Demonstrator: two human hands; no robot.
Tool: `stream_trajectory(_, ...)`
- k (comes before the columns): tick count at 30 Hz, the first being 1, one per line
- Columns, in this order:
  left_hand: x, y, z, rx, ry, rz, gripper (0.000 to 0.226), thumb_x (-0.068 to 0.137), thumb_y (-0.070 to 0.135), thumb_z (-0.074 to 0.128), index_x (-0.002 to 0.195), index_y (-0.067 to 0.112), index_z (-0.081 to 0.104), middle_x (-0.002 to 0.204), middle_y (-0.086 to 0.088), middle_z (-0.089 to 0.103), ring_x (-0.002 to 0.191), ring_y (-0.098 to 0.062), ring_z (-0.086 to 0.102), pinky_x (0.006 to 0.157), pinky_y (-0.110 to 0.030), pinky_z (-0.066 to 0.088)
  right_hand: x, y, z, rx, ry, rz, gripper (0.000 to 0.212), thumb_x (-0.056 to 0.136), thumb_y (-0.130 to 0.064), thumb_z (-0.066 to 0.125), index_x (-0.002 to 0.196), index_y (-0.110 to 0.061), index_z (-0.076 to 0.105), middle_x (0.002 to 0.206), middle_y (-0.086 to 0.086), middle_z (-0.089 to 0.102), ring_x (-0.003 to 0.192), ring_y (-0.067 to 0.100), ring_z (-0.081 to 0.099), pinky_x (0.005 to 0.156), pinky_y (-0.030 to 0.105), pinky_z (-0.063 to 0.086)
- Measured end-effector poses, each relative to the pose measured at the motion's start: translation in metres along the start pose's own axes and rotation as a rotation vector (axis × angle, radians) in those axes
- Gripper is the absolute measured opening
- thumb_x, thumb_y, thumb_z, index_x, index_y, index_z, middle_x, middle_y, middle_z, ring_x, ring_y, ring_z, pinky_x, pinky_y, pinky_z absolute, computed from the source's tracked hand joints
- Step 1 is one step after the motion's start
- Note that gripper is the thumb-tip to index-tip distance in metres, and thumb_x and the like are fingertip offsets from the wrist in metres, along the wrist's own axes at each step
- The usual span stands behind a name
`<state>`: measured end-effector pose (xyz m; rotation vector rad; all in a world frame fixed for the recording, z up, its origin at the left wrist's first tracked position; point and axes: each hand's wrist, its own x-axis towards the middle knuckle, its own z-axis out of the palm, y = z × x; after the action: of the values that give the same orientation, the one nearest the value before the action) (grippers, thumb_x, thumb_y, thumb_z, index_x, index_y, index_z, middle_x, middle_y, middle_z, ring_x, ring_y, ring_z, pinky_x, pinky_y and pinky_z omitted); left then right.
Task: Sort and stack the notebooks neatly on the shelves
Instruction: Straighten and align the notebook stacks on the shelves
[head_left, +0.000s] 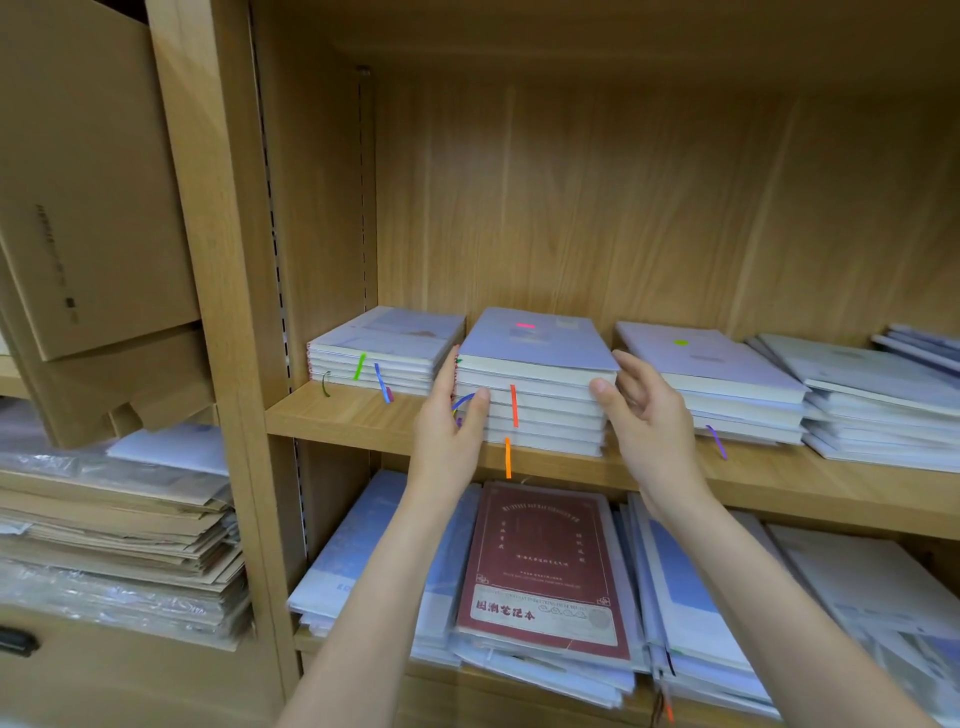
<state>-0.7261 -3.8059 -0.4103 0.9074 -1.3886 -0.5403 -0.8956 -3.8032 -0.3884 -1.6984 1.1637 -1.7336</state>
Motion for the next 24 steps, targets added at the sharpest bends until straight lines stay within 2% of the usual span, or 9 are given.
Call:
stream_trajectory(3,0.003,-0.003,-0.007,0.068,-0.035,0.007,0.049,0.094,0.010,0.050,0.141,0.018,0.038,0.128,0.009,0.056,0.115,0.001,0.051,0.097,-0.013,0.040,0.000,0.003,-0.003,0.049,-0.059,0.031,0.048,0.092,-0.014,0.057,0.138,-0.016,0.041,0.125,-0.015,0.052,0.106,-0.017,0.047,0.088,0.000,0.036)
stream_trajectory(7,0.009,-0.005,-0.038,0.169,-0.265,-0.010,0.074,0.088,0.001,0.058,0.135,0.042,0.019,0.120,0.028,0.047,0.108,0.021,0.047,0.096,-0.010,0.038,0.003,0.015,-0.020,-0.269,-0.298,-0.101,0.090,0.076,-0.031,0.071,0.142,-0.051,0.013,0.155,-0.008,0.022,0.143,0.005,0.015,0.116,0.040,0.025)
stream_trajectory(9,0.012,-0.004,-0.048,0.290,-0.351,-0.045,0.082,0.087,0.004,0.062,0.142,0.041,0.015,0.122,0.018,0.054,0.111,0.009,0.052,0.097,-0.013,0.039,0.002,0.015,-0.024,-0.451,-0.405,-0.113,0.103,0.072,-0.020,0.077,0.134,-0.065,0.008,0.158,-0.002,0.011,0.145,0.006,0.002,0.114,0.045,0.028)
stream_trajectory(11,0.014,-0.002,-0.052,0.404,-0.371,-0.045,0.084,0.086,0.006,0.063,0.146,0.039,0.014,0.120,0.011,0.060,0.111,0.001,0.055,0.096,-0.013,0.037,0.001,0.014,-0.024,-0.481,-0.401,-0.124,0.103,0.072,-0.006,0.076,0.131,-0.065,0.015,0.155,-0.003,0.015,0.143,0.012,0.017,0.108,0.040,0.038)
stream_trajectory(13,0.017,0.001,-0.051,0.445,-0.379,-0.046,0.087,0.084,0.004,0.065,0.146,0.039,0.015,0.119,0.011,0.061,0.110,-0.001,0.056,0.090,-0.007,0.036,-0.001,0.013,-0.022,-0.412,-0.390,-0.123,0.097,0.073,0.003,0.074,0.131,-0.057,0.025,0.145,-0.005,0.032,0.126,0.015,0.045,0.097,0.020,0.046)
stream_trajectory(15,0.020,0.002,-0.052,0.438,-0.389,-0.064,0.090,0.082,0.001,0.066,0.145,0.040,0.016,0.116,0.012,0.062,0.108,0.000,0.057,0.085,0.000,0.036,-0.001,0.011,-0.022,-0.371,-0.399,-0.089,0.092,0.074,0.006,0.071,0.132,-0.051,0.029,0.134,-0.007,0.042,0.113,0.013,0.055,0.085,0.008,0.046)
stream_trajectory(19,0.028,0.005,-0.055,0.425,-0.409,-0.077,0.089,0.081,0.000,0.067,0.143,0.040,0.017,0.104,0.015,0.062,0.102,-0.003,0.061,0.087,-0.010,0.042,0.006,0.003,-0.026,-0.575,-0.385,-0.094,0.084,0.077,-0.004,0.071,0.136,-0.046,0.030,0.116,-0.004,0.056,0.096,0.017,0.060,0.079,0.022,0.042)
stream_trajectory(21,0.030,0.006,-0.054,0.459,-0.404,-0.067,0.088,0.081,0.000,0.067,0.141,0.040,0.017,0.097,0.018,0.061,0.095,0.000,0.059,0.079,-0.002,0.041,0.009,0.000,-0.024,-0.624,-0.378,-0.101,0.084,0.076,-0.005,0.072,0.138,-0.043,0.030,0.108,0.002,0.060,0.090,0.021,0.061,0.081,0.028,0.044)
stream_trajectory(24,0.037,0.005,-0.046,0.558,-0.390,-0.037,0.084,0.084,0.004,0.064,0.146,0.034,0.016,0.099,0.007,0.068,0.095,-0.008,0.061,0.079,-0.009,0.043,0.015,0.004,-0.017,-0.681,-0.370,-0.101,0.084,0.077,-0.004,0.070,0.140,-0.039,0.029,0.095,0.007,0.062,0.075,0.017,0.056,0.075,0.029,0.043)
